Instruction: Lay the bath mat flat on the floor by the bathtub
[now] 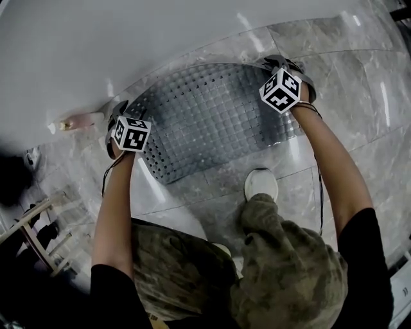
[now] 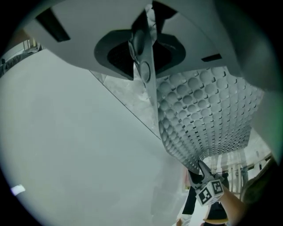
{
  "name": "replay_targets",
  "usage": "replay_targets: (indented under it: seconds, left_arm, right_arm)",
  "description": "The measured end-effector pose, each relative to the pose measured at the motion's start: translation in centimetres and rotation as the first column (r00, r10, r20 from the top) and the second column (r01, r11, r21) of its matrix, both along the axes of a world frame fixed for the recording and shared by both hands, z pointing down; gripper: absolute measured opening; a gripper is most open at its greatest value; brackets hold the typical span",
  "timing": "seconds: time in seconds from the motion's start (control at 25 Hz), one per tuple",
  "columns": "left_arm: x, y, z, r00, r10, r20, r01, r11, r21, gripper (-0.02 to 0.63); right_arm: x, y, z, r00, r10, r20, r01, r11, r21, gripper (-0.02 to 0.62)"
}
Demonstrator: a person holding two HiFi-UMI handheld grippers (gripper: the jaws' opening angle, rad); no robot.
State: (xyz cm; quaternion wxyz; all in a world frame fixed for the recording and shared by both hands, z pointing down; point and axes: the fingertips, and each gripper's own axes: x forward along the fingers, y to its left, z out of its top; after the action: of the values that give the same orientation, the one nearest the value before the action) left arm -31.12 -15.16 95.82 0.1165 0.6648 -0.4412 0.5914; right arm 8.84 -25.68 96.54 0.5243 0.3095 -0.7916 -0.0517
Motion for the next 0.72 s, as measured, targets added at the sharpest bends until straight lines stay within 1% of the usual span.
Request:
replay_targets:
  seconds: [0.04,0.08,0.12,0.16,0.2,0.24,0.28,0.32,0.36,0.4,0.44,0.48,0.52,0.56,0.6,0.64,0.68,0.72]
  left_arm:
    - [-0.2,0.2,0.0,1.0,0.014,0.016,-0.014,1.0,0.006,0.297]
    - [-0.4,0.3,-0.1,0.999,0.028,0.035,-0.029,0.999,0.014,0.317]
    - [-0.5,0.3,-0.2,0.998,0.037,0.046,-0.038,0.999,0.024,0.328]
    - [-0.6,0.2,-0.3,0.998,0.034,0.043,-0.036,0.999,0.034,0.328]
    - [-0.5,0.1,-0.4,1.0,0.017,0.019,-0.018,0.999,0.043,0.328]
    - [-0.1,0.2,-0.4,1.0,-0.014,-0.025,0.015,0.999,0.048,0.328]
    - [0.6,0.6,-0.4,0.995,-0.054,-0.086,0.059,0.997,0.047,0.328]
    - [1.5,1.3,-0.2,0.983,-0.099,-0.153,0.106,0.993,0.042,0.328]
    - [2.5,2.1,0.0,0.966,-0.143,-0.217,0.153,0.988,0.029,0.328]
    - [3.6,3.0,0.3,0.944,-0.184,-0.273,0.194,0.981,0.009,0.328]
    - [4.6,4.1,1.0,0.924,-0.218,-0.316,0.223,0.975,-0.018,0.329]
    - [5.6,5.2,1.7,0.909,-0.239,-0.341,0.237,0.97,-0.048,0.334]
    - [6.4,6.4,2.6,0.904,-0.246,-0.35,0.234,0.969,-0.078,0.339]
    - [7.2,7.4,3.5,0.909,-0.236,-0.344,0.213,0.971,-0.104,0.342]
    - [7.7,8.3,4.3,0.92,-0.214,-0.33,0.182,0.975,-0.125,0.349]
    - [8.1,9.0,5.0,0.932,-0.186,-0.312,0.149,0.979,-0.139,0.353]
    - [8.3,9.6,5.4,0.942,-0.16,-0.295,0.12,0.982,-0.148,0.353]
    - [8.4,10.2,5.5,0.95,-0.141,-0.28,0.1,0.983,-0.157,0.353]
  right_arm:
    - [0.1,-0.2,0.0,1.0,0.015,0.01,-0.015,1.0,0.006,0.05]
    - [0.2,-0.4,-0.2,0.999,0.031,0.022,-0.031,0.999,0.014,0.107]
    - [0.2,-0.7,-0.5,0.998,0.044,0.038,-0.045,0.999,0.026,0.177]
    - [0.2,-1.1,-1.2,0.997,0.051,0.06,-0.054,0.998,0.043,0.199]
    - [0.0,-1.3,-2.1,0.995,0.052,0.088,-0.057,0.996,0.061,0.214]
    - [-0.2,-1.3,-3.0,0.991,0.05,0.124,-0.059,0.996,0.074,0.221]
    - [-0.5,-0.7,-3.8,0.983,0.053,0.174,-0.067,0.995,0.072,0.229]
    - [-0.7,0.4,-4.3,0.97,0.068,0.233,-0.083,0.995,0.057,0.233]
    - [-0.8,1.8,-4.6,0.953,0.091,0.289,-0.107,0.993,0.041,0.235]
    - [-0.6,3.2,-4.8,0.94,0.112,0.322,-0.131,0.991,0.036,0.252]
    - [-0.3,4.5,-5.0,0.936,0.124,0.331,-0.148,0.988,0.048,0.263]
    - [0.2,5.7,-5.3,0.938,0.129,0.323,-0.162,0.984,0.075,0.268]
    - [0.9,6.6,-5.6,0.94,0.137,0.312,-0.177,0.978,0.107,0.275]
    - [1.8,7.2,-5.9,0.94,0.152,0.305,-0.2,0.971,0.133,0.278]
    - [2.9,7.8,-6.2,0.935,0.178,0.306,-0.231,0.962,0.148,0.284]
    - [3.9,8.4,-6.2,0.925,0.21,0.316,-0.265,0.953,0.144,0.285]
    - [4.7,9.2,-5.9,0.911,0.245,0.331,-0.297,0.948,0.118,0.284]
    - [5.4,10.3,-5.1,0.897,0.278,0.344,-0.32,0.945,0.071,0.284]
